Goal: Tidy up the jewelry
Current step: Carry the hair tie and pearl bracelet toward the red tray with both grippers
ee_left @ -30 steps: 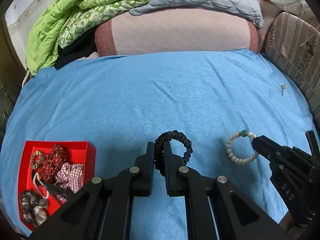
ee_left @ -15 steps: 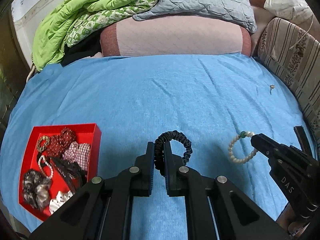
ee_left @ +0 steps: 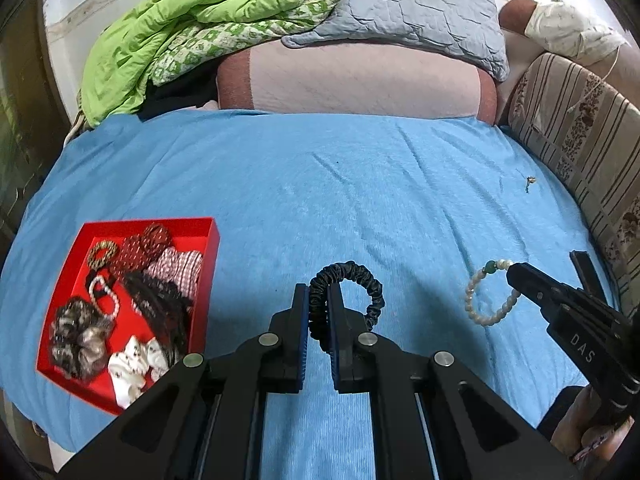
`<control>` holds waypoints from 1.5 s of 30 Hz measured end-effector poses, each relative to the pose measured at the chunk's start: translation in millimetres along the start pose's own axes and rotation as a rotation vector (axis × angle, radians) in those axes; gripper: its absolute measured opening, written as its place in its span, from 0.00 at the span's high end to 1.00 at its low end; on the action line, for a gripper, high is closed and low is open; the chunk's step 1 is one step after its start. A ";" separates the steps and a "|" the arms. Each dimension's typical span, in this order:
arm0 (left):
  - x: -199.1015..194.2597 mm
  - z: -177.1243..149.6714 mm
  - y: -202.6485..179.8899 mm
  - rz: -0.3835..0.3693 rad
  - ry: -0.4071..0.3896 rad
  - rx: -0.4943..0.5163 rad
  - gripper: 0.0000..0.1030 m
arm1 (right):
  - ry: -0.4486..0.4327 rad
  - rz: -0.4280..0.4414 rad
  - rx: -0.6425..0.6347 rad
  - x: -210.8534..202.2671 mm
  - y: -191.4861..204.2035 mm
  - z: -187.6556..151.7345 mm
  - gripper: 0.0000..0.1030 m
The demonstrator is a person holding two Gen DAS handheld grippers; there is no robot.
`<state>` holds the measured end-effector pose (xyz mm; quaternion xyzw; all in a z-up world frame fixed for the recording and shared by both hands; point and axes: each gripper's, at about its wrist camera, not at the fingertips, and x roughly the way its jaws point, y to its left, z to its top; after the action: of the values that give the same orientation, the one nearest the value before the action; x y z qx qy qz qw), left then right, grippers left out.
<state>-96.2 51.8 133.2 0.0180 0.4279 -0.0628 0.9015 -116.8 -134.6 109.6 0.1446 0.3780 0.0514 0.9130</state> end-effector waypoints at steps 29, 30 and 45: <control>-54.7 -54.9 27.8 -0.045 -0.013 -0.076 0.92 | -0.017 0.067 -0.075 -41.6 41.7 -24.1 0.89; -55.9 -55.9 29.6 -0.043 -0.014 -0.080 0.92 | -0.016 0.070 -0.082 -42.3 44.3 -24.9 0.89; -74.7 -61.4 53.8 0.007 -0.039 -0.123 0.92 | -0.001 0.105 -0.167 -51.0 83.3 -36.0 0.89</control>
<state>-183.2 117.8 151.0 -0.0370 0.4132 -0.0334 0.9093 -177.1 -57.5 145.1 0.0878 0.3638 0.1306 0.9181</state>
